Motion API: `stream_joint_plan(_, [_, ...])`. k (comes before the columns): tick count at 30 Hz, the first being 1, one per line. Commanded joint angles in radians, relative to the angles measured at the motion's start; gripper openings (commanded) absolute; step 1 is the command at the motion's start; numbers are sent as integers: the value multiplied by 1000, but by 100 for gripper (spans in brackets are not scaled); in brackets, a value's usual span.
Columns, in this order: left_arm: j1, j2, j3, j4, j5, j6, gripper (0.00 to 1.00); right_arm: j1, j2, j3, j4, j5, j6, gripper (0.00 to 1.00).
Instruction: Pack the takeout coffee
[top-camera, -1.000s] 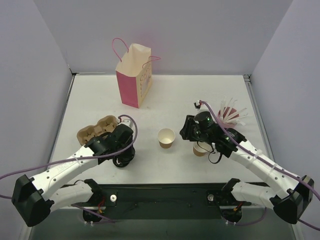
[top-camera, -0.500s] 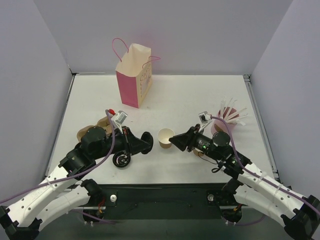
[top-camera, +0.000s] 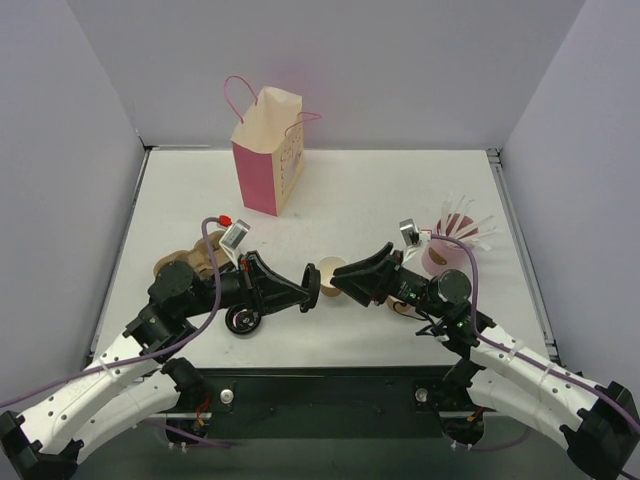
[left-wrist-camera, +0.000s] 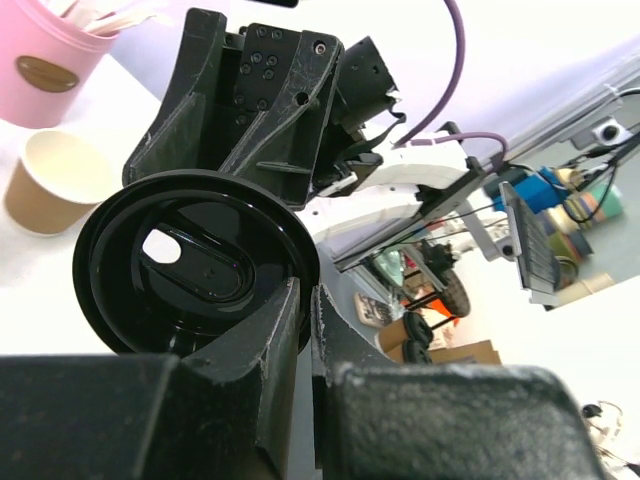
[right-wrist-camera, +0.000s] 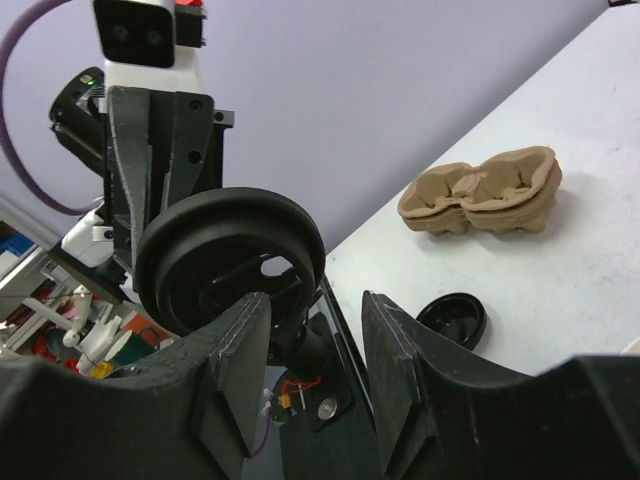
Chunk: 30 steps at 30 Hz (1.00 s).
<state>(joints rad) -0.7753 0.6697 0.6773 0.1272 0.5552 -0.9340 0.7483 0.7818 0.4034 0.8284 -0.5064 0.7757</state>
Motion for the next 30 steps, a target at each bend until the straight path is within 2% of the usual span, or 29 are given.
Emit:
stream_joint_plan(1, [7,-5,-34,179,51,-86,17,17,4,-5,202,-46,-50,43])
stream_joint_plan(10, [7,13,-61,279,54,-138,17,34,66,43,187,-103,-111,44])
stream_joint_plan(16, [7,21,-70,307,51,-157,17,62,105,40,267,-126,-124,44])
stream_joint_plan(22, [8,-1,-76,260,37,-137,16,66,85,34,275,-116,-135,44])
stream_joint_plan(30, [8,-10,-79,256,34,-138,16,66,46,45,190,-77,-200,44])
